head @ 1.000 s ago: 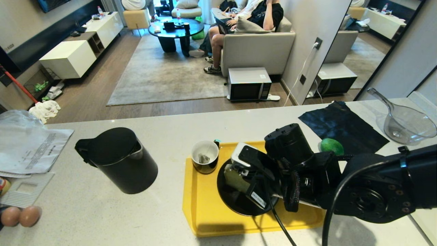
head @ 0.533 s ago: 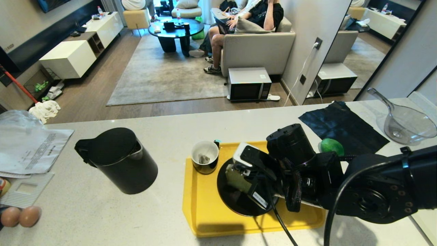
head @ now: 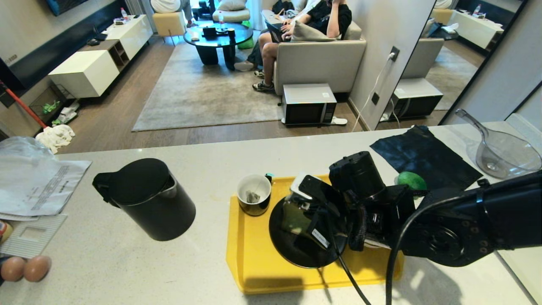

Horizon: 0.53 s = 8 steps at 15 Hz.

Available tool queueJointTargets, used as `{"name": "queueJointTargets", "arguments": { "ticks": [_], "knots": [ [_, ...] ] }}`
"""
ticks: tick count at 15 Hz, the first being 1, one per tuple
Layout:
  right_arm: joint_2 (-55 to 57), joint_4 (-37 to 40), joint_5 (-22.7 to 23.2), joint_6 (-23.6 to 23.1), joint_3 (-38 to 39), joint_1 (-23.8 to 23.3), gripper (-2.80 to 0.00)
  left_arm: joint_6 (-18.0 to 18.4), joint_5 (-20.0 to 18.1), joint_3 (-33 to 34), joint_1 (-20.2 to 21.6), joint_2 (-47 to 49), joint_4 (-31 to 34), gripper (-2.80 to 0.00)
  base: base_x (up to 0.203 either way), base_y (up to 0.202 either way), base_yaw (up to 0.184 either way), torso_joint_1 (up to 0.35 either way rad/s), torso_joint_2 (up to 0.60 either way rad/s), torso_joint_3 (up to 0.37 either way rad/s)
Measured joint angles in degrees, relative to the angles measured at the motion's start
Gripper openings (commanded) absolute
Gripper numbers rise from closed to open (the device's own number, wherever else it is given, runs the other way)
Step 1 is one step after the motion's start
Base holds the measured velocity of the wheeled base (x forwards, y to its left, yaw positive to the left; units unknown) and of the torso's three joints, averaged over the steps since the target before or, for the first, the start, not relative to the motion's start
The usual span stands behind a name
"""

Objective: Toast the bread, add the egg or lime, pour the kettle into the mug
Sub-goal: Put the baked bread on a plate

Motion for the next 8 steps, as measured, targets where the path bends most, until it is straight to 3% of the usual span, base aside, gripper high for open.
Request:
{"name": "queueJointTargets", "arguments": {
  "ticks": [8],
  "knots": [
    [2.5,-2.8,-0.1,-1.1,0.4,-1.1,-2.8,0.0,0.0,0.0,0.0,0.0,0.0,-2.8,0.0,0.0,0.0,0.0,0.0,0.0]
  ]
}}
